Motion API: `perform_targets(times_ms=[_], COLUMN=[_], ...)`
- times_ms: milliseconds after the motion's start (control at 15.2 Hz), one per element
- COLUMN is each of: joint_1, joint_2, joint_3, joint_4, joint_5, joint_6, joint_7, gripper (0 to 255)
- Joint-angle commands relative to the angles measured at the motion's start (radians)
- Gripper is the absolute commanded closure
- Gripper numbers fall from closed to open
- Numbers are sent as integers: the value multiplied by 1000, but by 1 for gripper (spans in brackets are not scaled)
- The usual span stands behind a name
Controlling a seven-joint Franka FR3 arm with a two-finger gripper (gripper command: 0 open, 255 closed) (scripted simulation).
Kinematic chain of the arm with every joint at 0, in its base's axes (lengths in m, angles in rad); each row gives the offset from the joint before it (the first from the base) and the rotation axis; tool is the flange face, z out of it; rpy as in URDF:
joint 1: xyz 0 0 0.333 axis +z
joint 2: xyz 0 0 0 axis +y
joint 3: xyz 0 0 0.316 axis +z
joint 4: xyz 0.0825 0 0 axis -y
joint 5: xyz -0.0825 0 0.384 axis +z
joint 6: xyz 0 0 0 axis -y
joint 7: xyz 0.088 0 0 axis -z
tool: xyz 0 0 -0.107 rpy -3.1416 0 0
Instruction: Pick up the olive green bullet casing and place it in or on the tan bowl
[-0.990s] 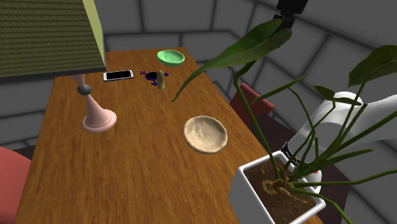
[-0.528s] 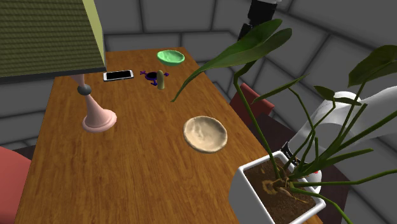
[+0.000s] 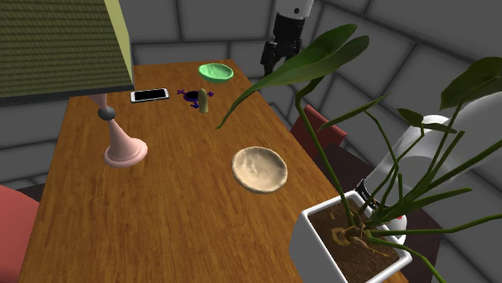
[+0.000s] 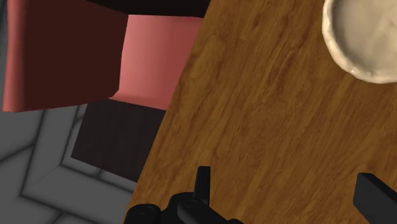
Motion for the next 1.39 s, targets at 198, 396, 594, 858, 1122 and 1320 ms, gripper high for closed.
perform_targets(times_ms=[198, 396, 594, 858, 1122, 1320], joint_1=[10, 17, 28, 48, 76, 101], joint_2=[185, 296, 409, 565, 727, 856], joint_3=[40, 58, 72, 81, 80, 74], joint_4=[108, 186, 277, 419, 591, 746], joint_5=[-17, -37, -63, -102, -142, -168], joint_6=[90, 128, 155, 172, 165, 143], joint_7=[63, 102, 142, 193, 237, 263], gripper=[0, 0, 0, 0, 0, 0])
